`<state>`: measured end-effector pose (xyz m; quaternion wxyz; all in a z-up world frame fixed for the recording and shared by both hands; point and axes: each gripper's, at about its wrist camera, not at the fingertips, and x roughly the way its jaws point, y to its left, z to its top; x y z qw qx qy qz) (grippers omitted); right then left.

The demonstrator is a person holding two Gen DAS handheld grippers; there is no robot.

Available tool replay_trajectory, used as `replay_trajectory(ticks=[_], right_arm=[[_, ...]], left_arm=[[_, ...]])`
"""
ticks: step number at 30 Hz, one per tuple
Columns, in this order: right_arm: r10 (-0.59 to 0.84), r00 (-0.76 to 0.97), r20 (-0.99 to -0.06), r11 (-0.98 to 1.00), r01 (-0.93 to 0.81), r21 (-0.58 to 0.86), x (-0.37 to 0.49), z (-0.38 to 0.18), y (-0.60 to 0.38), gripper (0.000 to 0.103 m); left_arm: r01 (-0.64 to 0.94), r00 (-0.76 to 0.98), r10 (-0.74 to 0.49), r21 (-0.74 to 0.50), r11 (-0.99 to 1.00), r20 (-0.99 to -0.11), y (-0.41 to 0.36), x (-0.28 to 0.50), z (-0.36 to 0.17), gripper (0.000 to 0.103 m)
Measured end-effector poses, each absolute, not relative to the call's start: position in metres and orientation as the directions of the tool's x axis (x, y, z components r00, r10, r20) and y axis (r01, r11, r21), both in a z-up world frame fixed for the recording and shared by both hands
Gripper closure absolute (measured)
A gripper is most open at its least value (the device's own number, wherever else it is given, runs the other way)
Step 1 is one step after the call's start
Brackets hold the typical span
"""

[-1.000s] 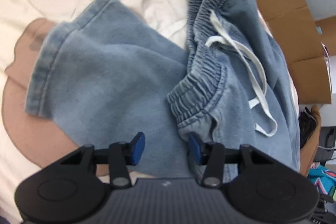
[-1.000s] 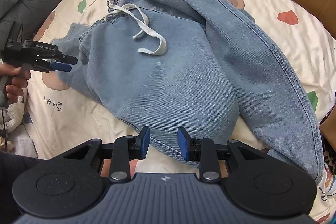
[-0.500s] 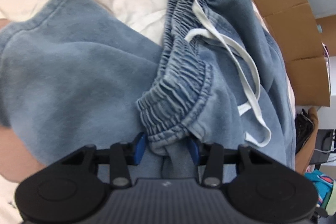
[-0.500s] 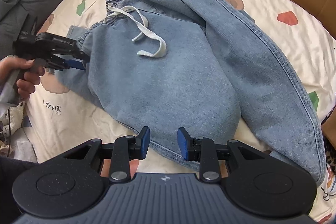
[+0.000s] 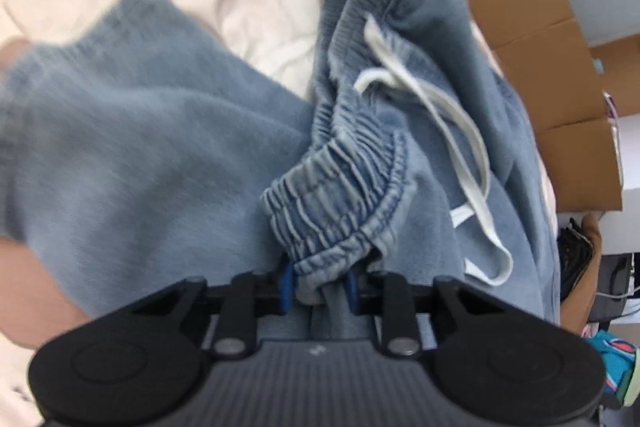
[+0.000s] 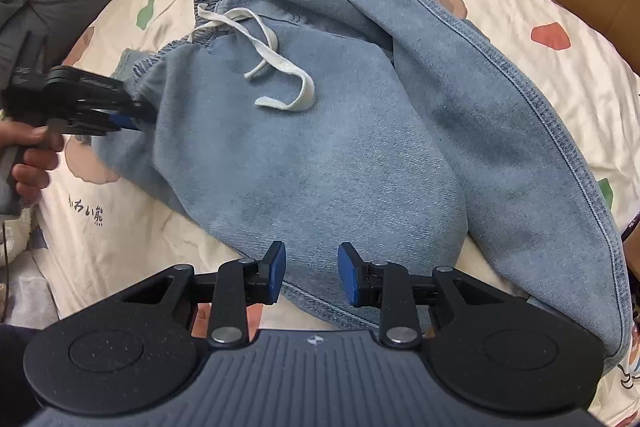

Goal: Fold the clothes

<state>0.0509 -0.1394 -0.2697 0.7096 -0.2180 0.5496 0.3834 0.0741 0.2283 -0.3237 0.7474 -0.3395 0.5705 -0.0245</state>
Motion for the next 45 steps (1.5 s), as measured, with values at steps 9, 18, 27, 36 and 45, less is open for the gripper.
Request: replay_trajectory(ticks=[9,18,27,36,45], right_arm=[[0.326,0.105,-0.939,0.601,-0.79,0.12,0.05,-0.267,-0.134,0.067],[0.343,0.106,-0.934,0.599,-0.79,0.131,0.045,-0.269,-0.128,0.067],[0.32,0.111,-0.941,0.63,-0.766,0.124,0.044,-0.284,-0.123,0.066],[0.338,0.142,-0.93,0.634,-0.765,0.114,0.045,-0.286,-0.128,0.06],[0.347,0.152,-0.925,0.595,-0.798,0.093,0.056,-0.258,-0.132,0.06]], left_arm=[[-0.273,0.453,-0.345,-0.497,0.824,-0.822,0.254,0.085,-0.261,0.089],[-0.223,0.51,-0.253,-0.41,0.884,-0.822,0.283,0.118,-0.218,0.092],[-0.269,0.391,-0.22,-0.34,0.901,-0.894,0.285,0.118,-0.268,0.082],[-0.346,0.349,-0.225,-0.348,0.871,-0.91,0.29,0.091,-0.281,0.065],[-0.372,0.372,-0.246,-0.387,0.844,-0.895,0.305,0.071,-0.253,0.06]])
